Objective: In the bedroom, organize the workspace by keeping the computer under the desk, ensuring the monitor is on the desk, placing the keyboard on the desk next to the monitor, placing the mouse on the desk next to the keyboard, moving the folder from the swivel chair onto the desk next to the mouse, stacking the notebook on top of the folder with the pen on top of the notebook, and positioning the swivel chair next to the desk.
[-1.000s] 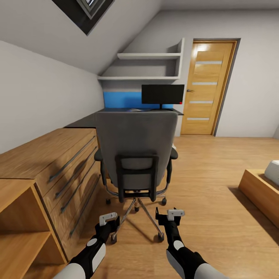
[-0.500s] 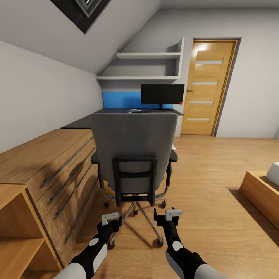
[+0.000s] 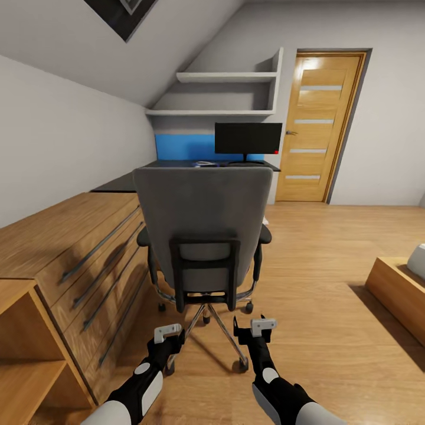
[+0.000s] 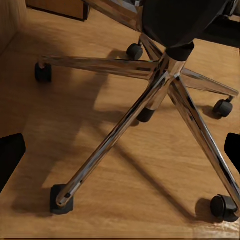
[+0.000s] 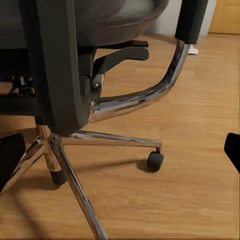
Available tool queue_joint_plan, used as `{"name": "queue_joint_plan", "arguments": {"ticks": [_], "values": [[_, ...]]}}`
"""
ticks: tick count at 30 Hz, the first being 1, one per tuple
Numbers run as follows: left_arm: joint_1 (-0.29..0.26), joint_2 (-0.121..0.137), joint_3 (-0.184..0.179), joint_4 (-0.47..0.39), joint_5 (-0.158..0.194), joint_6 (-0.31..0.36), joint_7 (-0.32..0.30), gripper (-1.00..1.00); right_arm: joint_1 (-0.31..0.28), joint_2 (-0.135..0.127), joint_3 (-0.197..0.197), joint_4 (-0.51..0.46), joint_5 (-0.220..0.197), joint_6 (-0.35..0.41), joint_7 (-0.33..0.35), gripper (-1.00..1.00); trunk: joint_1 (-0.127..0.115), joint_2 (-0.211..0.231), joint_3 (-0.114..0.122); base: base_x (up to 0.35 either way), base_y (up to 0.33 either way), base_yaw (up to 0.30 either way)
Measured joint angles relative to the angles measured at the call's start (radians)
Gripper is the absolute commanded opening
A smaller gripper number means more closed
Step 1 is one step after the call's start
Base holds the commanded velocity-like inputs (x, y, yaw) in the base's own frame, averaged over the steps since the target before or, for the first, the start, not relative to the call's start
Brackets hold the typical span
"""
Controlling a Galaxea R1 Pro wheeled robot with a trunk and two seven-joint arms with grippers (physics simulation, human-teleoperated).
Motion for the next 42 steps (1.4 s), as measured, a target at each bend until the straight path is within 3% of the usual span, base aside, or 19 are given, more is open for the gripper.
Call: {"name": "queue_joint_plan", "arguments": {"ticks": [7,20,42], "values": [[0.000,0.002,0.001,0.001,0.000,0.000,-0.001,1.00,0.000,0.000,0.000,0.000,0.006,-0.006,0.000,1.00,0.000,0.000,0.000,0.000,0.000,0.000],[0.000,0.006,0.001,0.000,0.000,-0.001,-0.001,1.00,0.000,0.019,0.001,0.000,0.079,-0.008,-0.001,1.00,0.000,0.000,0.000,0.092,0.000,0.000],[0.000,0.006,0.001,0.000,0.000,-0.001,-0.001,1.00,0.000,0.019,0.000,0.001,0.088,-0.008,-0.002,1.00,0.000,0.000,0.000,0.060,0.000,0.000]]}}
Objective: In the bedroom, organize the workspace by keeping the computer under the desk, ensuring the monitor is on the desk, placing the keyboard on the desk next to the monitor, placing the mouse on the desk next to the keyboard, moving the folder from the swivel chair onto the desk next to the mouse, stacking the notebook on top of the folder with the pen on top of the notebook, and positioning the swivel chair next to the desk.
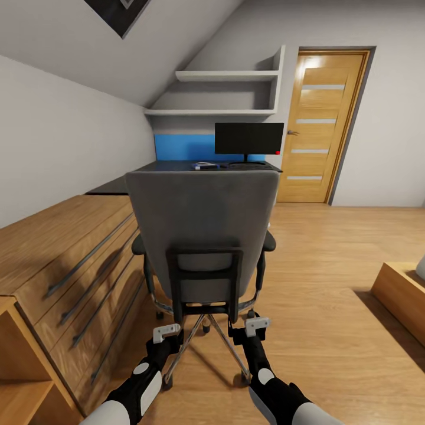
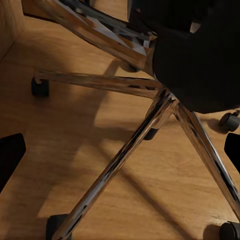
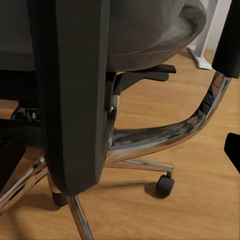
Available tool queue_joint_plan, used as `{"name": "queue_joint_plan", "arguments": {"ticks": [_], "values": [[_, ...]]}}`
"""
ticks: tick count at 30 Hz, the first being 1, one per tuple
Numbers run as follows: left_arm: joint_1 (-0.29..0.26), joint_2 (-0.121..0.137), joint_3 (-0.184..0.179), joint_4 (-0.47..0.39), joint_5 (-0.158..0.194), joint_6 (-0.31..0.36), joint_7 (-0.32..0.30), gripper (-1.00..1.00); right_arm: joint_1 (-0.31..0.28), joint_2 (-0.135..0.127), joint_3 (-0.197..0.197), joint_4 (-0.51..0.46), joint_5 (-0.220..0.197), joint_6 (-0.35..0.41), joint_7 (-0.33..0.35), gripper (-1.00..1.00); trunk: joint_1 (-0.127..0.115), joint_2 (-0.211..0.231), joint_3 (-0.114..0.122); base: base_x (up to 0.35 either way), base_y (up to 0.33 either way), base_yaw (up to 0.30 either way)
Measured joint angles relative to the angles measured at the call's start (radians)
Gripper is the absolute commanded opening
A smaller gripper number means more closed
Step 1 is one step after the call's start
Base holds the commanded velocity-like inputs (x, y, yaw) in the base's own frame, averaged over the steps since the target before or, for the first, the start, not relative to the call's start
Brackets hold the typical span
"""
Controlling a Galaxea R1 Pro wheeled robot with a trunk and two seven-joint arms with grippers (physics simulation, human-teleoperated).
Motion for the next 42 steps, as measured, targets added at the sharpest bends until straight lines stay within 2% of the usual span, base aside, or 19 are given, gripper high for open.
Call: {"name": "queue_joint_plan", "arguments": {"ticks": [20,22,25,27,37,42], "values": [[0.000,0.000,-0.001,0.000,0.000,0.000,-0.001,1.00,0.000,-0.001,-0.001,0.000,-0.001,0.000,0.006,1.00,0.000,0.000,0.000,0.021,0.000,0.000],[0.000,0.000,-0.001,0.001,0.000,0.000,-0.001,1.00,0.001,-0.001,-0.001,0.000,0.000,0.000,0.027,1.00,0.000,0.000,0.000,0.000,0.000,0.000],[0.000,0.000,-0.001,0.000,-0.001,0.000,-0.001,1.00,0.001,-0.002,-0.001,-0.001,0.000,0.000,0.102,1.00,0.000,0.000,0.000,0.000,0.000,0.000],[0.000,0.000,-0.001,0.000,-0.001,0.000,-0.001,1.00,0.001,-0.002,-0.002,-0.001,-0.001,0.000,0.116,1.00,0.000,0.000,0.000,0.000,0.000,0.000],[0.000,0.000,-0.001,0.000,0.000,0.000,-0.001,1.00,0.001,-0.003,-0.003,-0.001,-0.001,0.001,0.131,1.00,0.000,0.000,0.000,0.008,0.000,0.000],[0.000,0.000,-0.001,0.001,-0.001,0.000,-0.001,1.00,0.001,-0.004,-0.003,-0.001,-0.002,0.001,0.129,1.00,0.000,0.000,0.000,0.209,0.000,0.000]]}}
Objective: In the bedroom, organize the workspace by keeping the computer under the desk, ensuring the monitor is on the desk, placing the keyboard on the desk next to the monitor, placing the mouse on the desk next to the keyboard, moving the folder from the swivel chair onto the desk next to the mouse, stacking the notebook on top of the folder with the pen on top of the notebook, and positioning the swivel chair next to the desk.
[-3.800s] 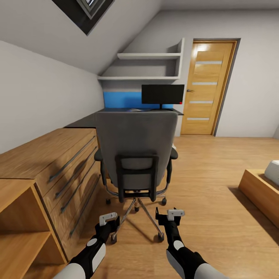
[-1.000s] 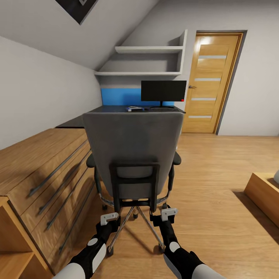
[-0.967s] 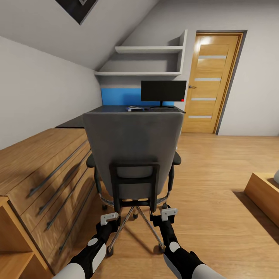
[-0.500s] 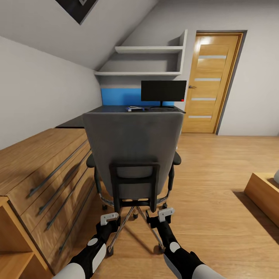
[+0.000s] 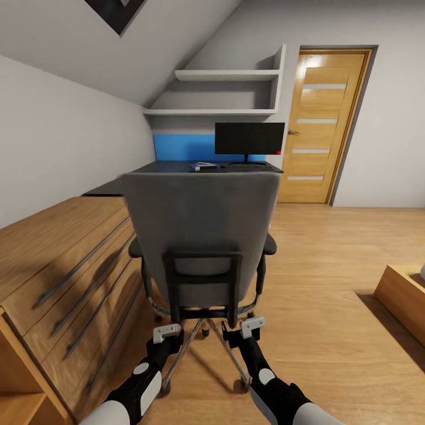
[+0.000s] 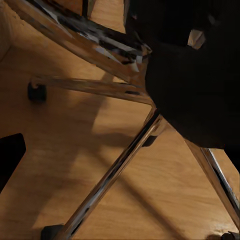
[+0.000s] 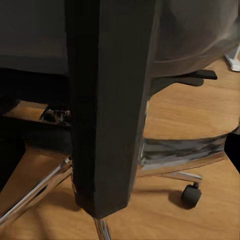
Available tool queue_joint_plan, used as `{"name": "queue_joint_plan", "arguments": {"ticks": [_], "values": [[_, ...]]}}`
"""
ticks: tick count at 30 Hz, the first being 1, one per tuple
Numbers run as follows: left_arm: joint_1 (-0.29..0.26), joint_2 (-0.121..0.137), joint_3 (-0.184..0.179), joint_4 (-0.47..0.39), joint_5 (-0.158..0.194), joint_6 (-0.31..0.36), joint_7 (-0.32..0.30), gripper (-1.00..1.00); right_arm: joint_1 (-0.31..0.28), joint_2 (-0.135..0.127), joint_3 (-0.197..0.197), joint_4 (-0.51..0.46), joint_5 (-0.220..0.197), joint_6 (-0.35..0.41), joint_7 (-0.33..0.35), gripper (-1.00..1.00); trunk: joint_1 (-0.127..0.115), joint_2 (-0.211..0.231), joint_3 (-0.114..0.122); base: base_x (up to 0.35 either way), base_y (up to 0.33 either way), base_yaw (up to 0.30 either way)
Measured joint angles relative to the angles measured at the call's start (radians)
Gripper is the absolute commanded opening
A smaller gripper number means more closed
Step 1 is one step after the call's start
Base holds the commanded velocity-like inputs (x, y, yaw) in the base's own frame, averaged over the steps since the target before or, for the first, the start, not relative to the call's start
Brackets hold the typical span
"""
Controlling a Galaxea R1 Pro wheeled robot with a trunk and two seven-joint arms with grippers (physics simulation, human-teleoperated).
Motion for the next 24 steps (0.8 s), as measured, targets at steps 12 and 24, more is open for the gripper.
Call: {"name": "queue_joint_plan", "arguments": {"ticks": [12,24], "values": [[0.000,0.001,0.001,-0.001,0.001,0.000,0.000,1.00,0.000,0.000,-0.003,0.000,-0.003,-0.001,-0.004,1.00,0.000,0.000,0.000,0.039,0.000,0.000],[0.000,0.001,-0.006,0.000,0.000,0.000,-0.002,1.00,0.000,0.002,0.002,-0.001,0.005,0.002,-0.048,1.00,0.000,0.000,0.000,0.037,-0.024,0.000]]}}
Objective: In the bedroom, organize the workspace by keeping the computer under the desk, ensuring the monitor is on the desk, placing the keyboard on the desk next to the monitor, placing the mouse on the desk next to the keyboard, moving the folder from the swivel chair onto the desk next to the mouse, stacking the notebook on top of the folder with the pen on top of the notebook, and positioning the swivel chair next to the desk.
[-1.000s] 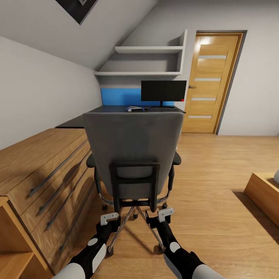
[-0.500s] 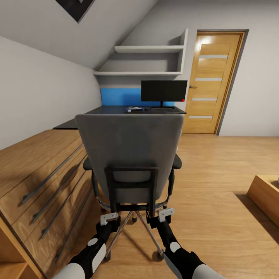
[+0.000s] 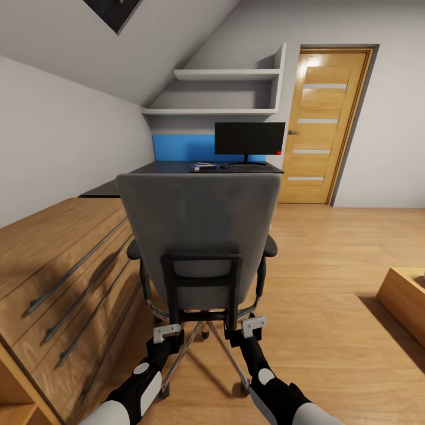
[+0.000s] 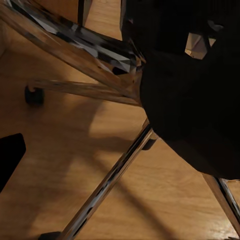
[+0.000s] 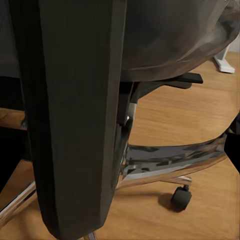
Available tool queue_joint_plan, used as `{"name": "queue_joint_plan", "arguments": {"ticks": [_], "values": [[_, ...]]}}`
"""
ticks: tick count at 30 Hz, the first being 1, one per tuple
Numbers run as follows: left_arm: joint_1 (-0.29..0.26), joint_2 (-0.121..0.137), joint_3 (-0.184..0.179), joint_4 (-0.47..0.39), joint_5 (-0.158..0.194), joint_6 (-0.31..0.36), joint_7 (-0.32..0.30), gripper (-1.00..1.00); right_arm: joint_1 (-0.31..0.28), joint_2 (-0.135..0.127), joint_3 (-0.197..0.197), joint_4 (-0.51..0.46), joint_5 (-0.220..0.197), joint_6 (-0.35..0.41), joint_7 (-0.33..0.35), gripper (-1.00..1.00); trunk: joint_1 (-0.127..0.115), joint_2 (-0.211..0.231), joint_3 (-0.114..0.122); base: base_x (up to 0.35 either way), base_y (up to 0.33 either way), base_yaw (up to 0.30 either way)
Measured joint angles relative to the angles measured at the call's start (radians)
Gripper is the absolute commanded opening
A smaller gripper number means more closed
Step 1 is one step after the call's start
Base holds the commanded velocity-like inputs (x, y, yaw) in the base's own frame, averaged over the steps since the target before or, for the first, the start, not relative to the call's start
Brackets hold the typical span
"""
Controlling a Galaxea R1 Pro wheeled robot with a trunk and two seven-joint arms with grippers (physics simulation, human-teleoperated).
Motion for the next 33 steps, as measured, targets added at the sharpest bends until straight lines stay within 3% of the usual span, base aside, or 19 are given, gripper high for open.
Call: {"name": "queue_joint_plan", "arguments": {"ticks": [8,16,22,33], "values": [[0.000,0.000,-0.001,0.000,-0.001,0.000,0.000,1.00,0.000,0.000,0.002,0.000,0.000,0.001,-0.002,1.00,0.000,0.000,0.000,0.007,-0.030,0.000],[0.000,0.000,-0.001,0.000,-0.001,0.000,0.002,1.00,0.000,0.000,-0.001,0.001,-0.004,-0.001,-0.004,1.00,0.000,0.000,0.000,0.116,-0.226,0.000],[0.000,0.000,0.001,0.001,0.000,-0.003,0.001,1.00,0.000,0.000,-0.001,0.000,-0.003,0.000,-0.004,1.00,0.000,0.000,0.000,0.268,-0.060,0.000],[0.000,0.000,-0.005,0.003,-0.003,-0.067,-0.001,1.00,0.000,0.002,0.006,0.001,0.005,0.004,-0.002,1.00,-0.001,0.000,0.000,0.331,-0.004,0.000]]}}
